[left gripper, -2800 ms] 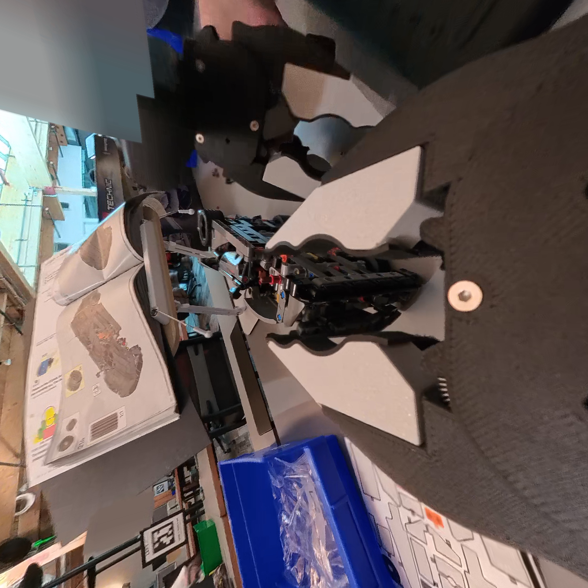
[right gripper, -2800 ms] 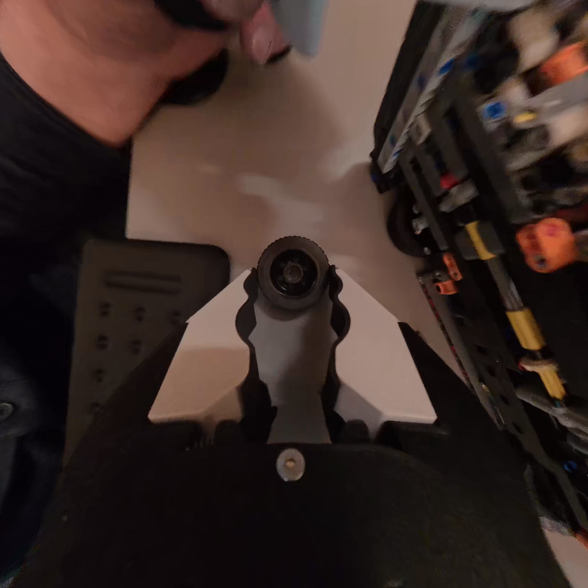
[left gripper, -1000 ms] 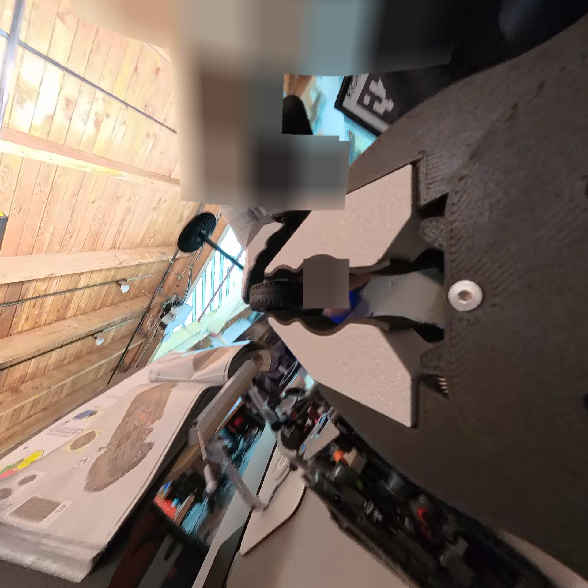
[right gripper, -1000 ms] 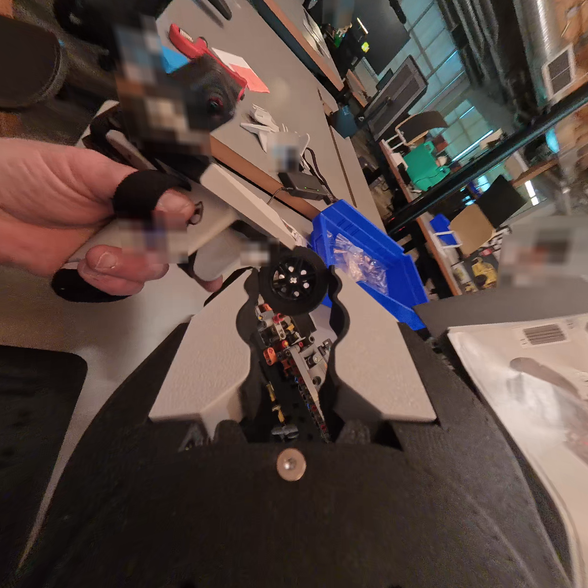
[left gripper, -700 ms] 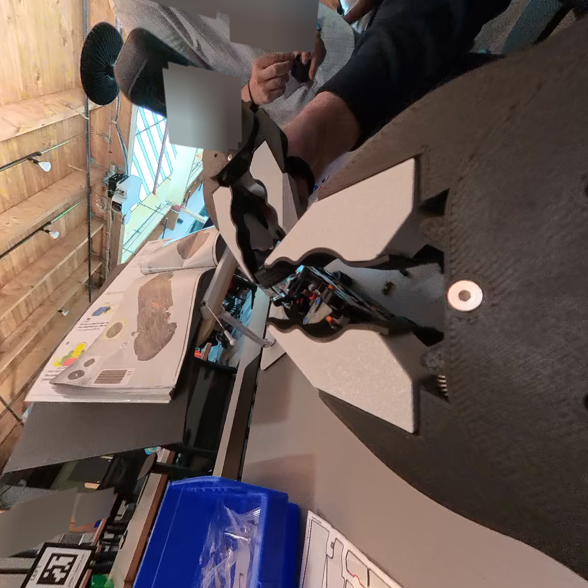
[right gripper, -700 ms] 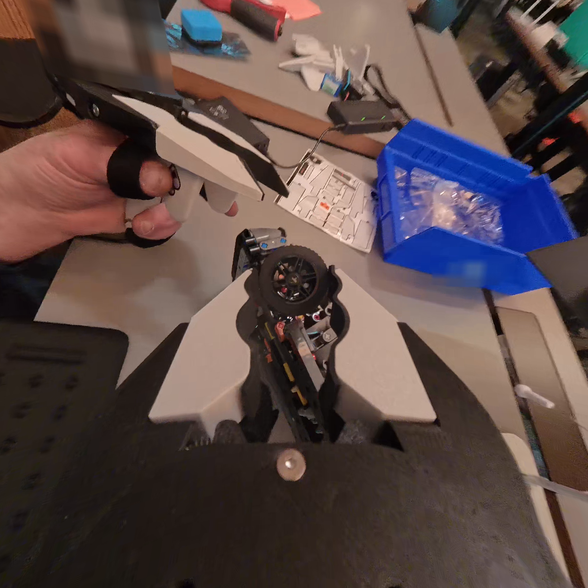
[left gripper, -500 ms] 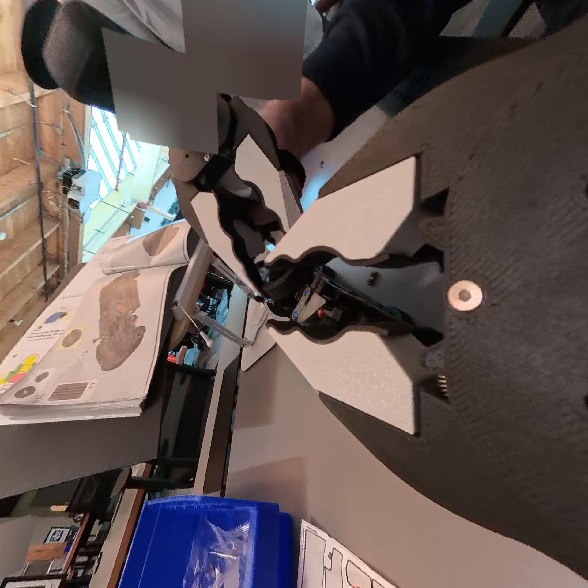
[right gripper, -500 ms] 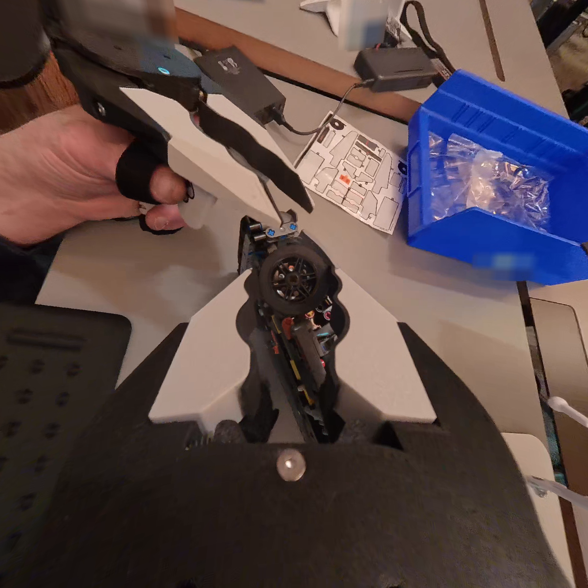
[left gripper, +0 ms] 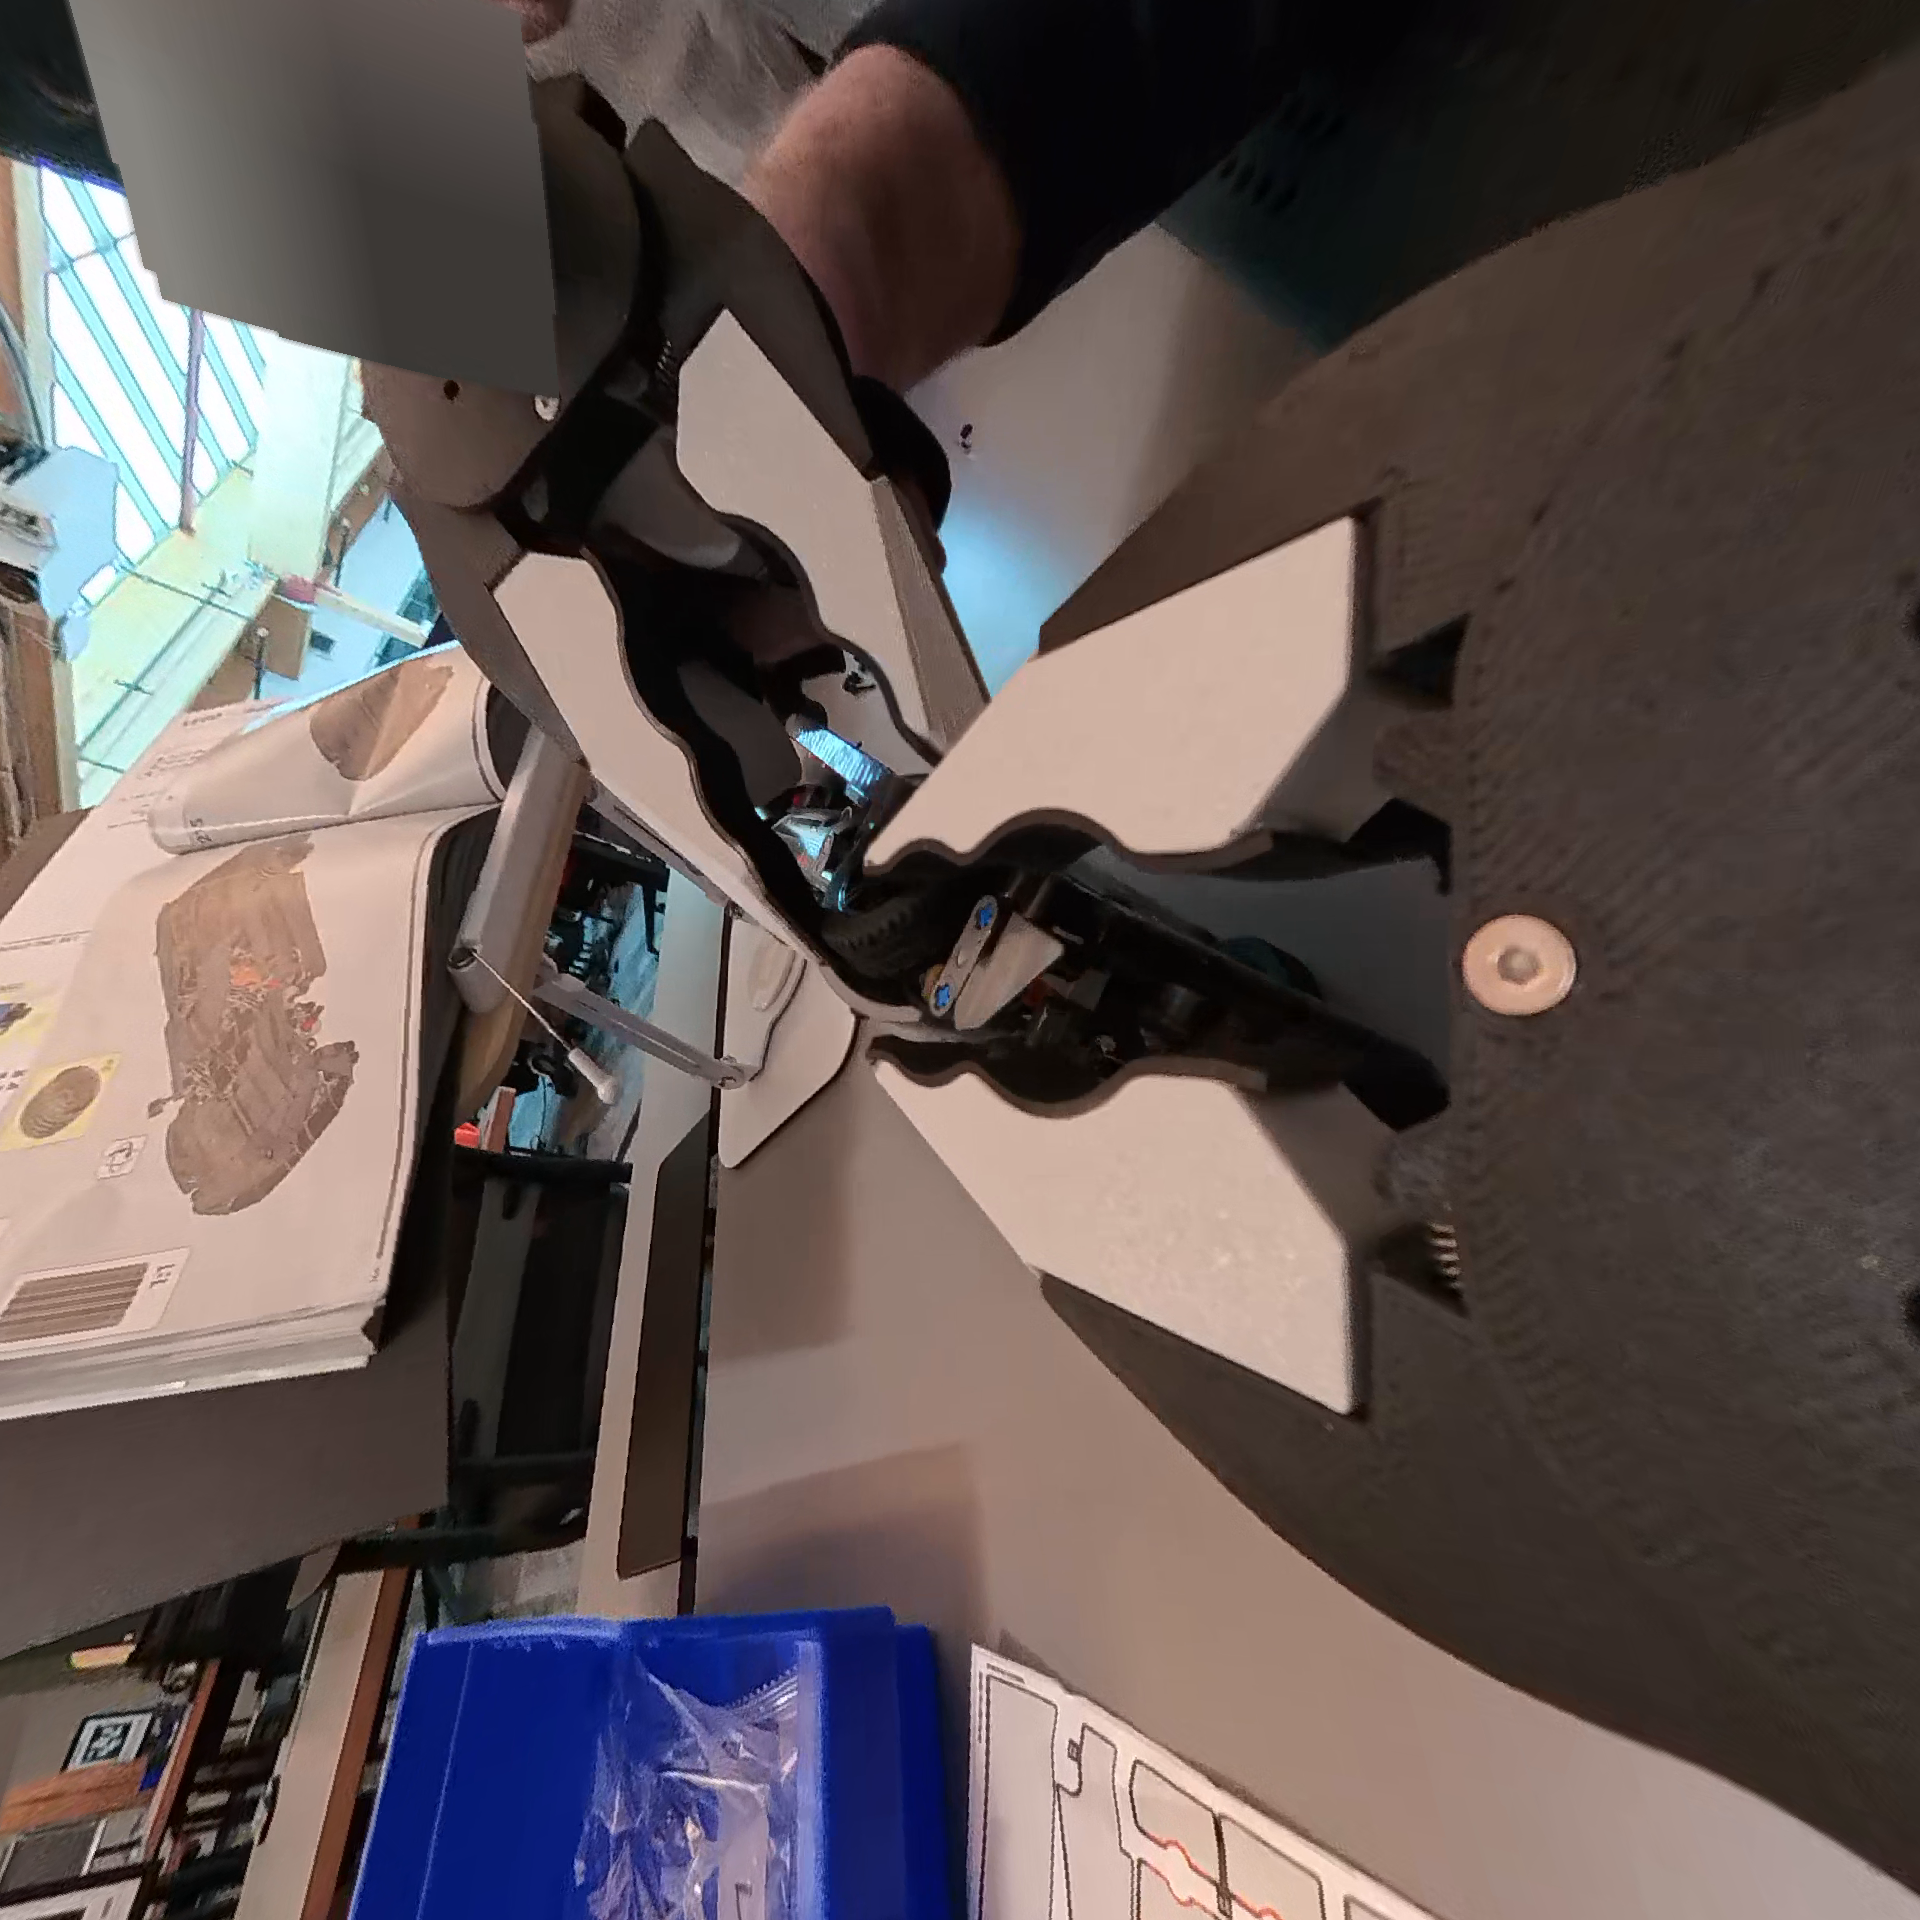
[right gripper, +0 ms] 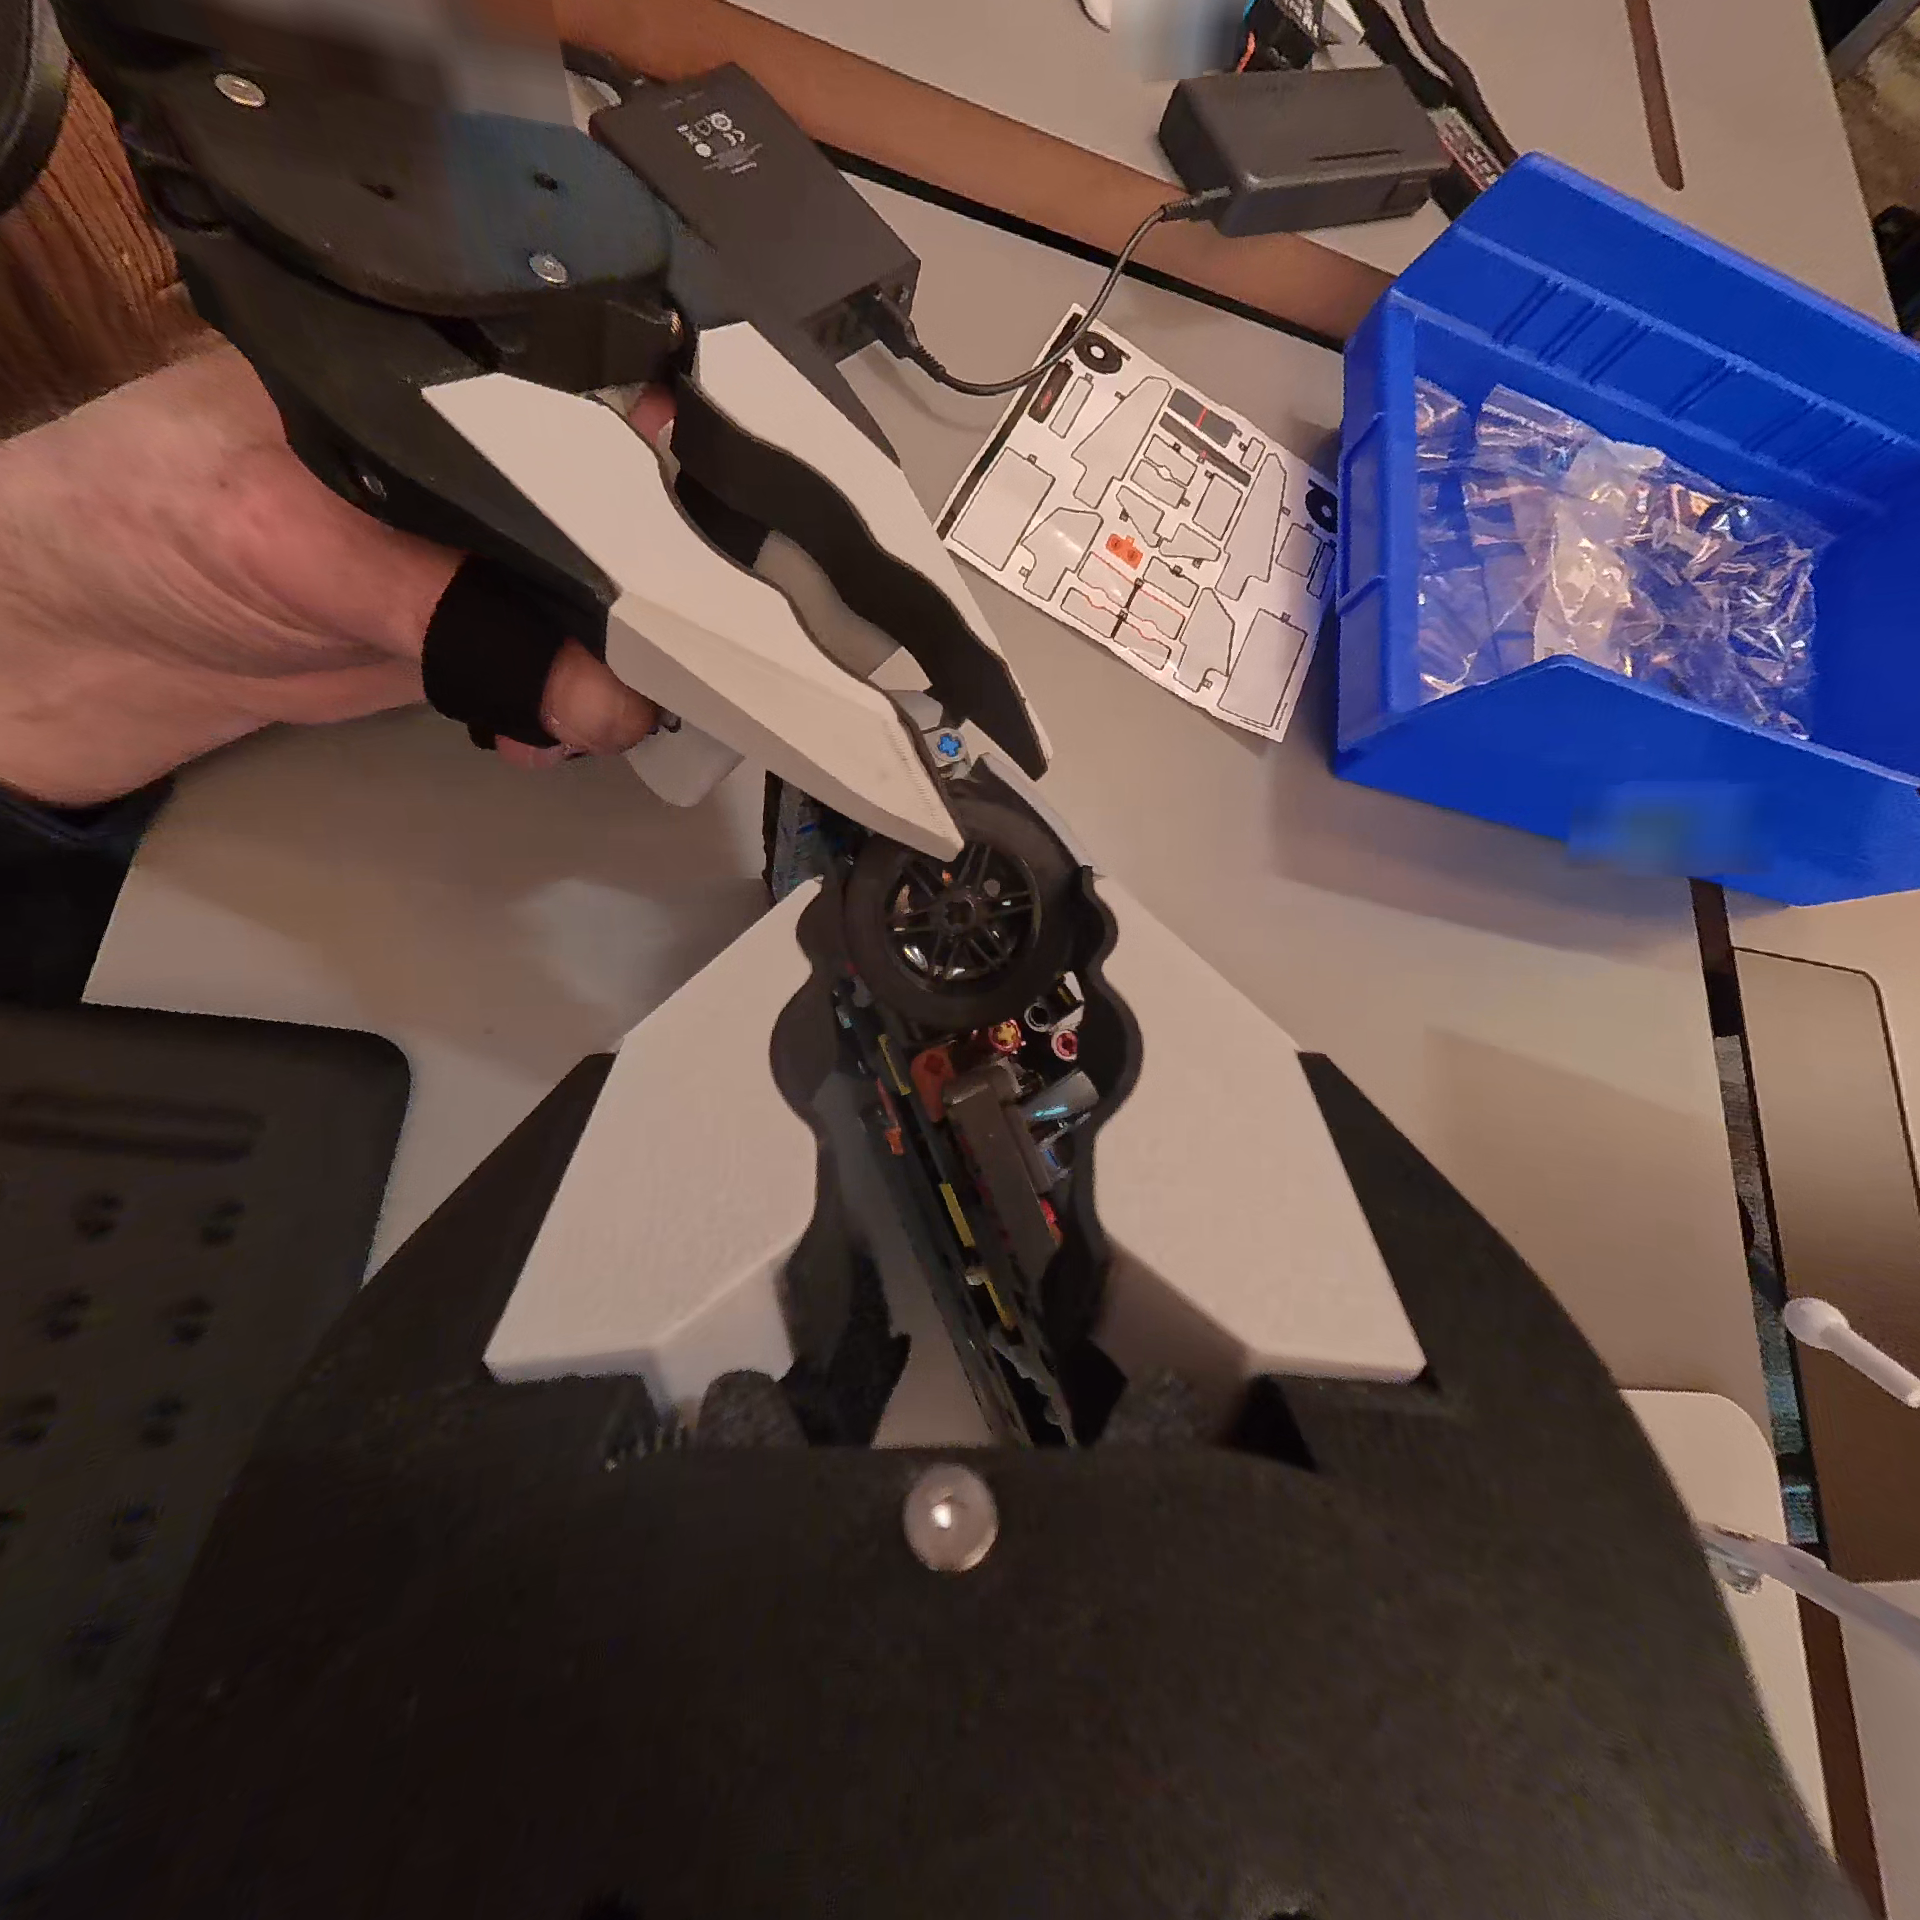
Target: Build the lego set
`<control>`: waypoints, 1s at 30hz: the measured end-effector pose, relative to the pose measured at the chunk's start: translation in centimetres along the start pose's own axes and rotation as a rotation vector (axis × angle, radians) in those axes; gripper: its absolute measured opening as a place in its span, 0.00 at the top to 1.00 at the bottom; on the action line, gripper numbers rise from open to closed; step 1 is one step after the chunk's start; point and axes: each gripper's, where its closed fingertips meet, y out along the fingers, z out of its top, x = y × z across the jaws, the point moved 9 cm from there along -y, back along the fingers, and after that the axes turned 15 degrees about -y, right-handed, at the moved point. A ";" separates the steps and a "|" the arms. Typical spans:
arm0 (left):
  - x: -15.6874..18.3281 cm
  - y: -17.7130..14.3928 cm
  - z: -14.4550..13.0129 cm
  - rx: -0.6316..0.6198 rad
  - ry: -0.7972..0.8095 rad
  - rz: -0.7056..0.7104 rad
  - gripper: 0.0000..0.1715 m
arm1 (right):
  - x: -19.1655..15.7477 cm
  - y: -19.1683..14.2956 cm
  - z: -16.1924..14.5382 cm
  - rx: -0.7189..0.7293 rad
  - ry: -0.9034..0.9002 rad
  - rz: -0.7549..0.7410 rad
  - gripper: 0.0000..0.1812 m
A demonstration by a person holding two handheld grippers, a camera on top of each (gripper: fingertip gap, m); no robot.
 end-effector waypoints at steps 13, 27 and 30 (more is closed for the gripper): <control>0.2 0.4 0.2 -0.051 0.050 0.034 0.90 | 0.5 -1.2 -0.5 0.054 0.080 0.035 0.77; 0.3 0.5 0.1 -0.057 0.098 0.043 0.90 | -0.1 -0.7 -1.1 0.071 0.107 0.099 0.87; 0.3 0.5 0.1 -0.056 0.112 0.050 0.90 | -0.2 -0.7 -1.0 0.061 0.112 0.099 0.88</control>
